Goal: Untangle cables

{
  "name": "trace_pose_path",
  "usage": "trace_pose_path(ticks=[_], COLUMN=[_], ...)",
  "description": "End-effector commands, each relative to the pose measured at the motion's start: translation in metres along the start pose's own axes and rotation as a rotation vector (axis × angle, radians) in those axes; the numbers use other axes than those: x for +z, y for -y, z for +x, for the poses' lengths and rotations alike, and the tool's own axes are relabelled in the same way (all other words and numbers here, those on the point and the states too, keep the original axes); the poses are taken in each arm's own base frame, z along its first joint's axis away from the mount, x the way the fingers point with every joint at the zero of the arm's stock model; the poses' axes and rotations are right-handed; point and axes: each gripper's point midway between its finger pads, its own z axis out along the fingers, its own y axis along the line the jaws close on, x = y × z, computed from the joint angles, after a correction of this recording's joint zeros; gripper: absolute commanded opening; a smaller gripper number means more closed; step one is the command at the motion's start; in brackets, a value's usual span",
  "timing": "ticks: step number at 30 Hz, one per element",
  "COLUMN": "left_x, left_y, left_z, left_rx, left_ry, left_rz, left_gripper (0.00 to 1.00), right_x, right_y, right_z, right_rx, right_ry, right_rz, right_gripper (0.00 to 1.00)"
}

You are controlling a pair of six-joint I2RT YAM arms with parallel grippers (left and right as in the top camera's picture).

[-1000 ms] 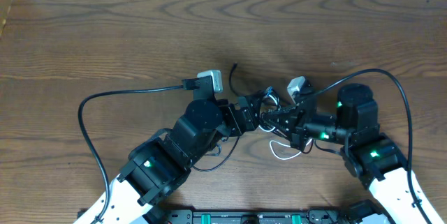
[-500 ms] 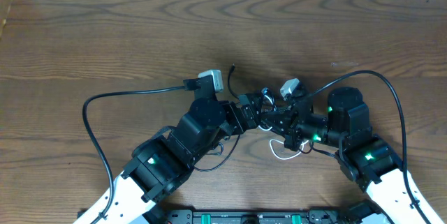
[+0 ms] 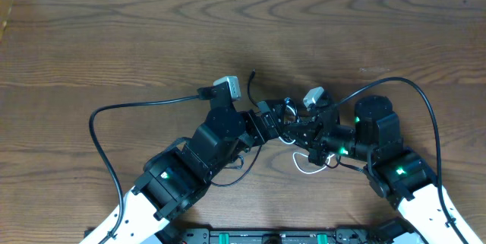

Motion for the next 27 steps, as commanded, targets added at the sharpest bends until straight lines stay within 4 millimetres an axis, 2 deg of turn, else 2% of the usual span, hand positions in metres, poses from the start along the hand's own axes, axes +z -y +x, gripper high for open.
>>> trace_pose_path(ticks=[1,9,27], left_x=[0.0,0.007,0.009], left_y=[0.002,0.0,-0.007], left_z=[0.003,0.008,0.014], left_rx=[-0.023,-0.029,-0.026], left_ry=[-0.015,-0.041,-0.067], left_rz=[0.01,-0.003,-0.033], left_gripper=[0.98,0.98,0.98], right_x=[0.001,0.003,0.003], right_y=[-0.002,-0.008,-0.003], right_z=[0.0,0.002,-0.001], right_rx=[-0.03,-0.038,-0.032], right_ry=[0.001,-0.008,0.006], right_rz=[-0.001,-0.018,0.008], right_gripper=[0.01,0.01,0.01])
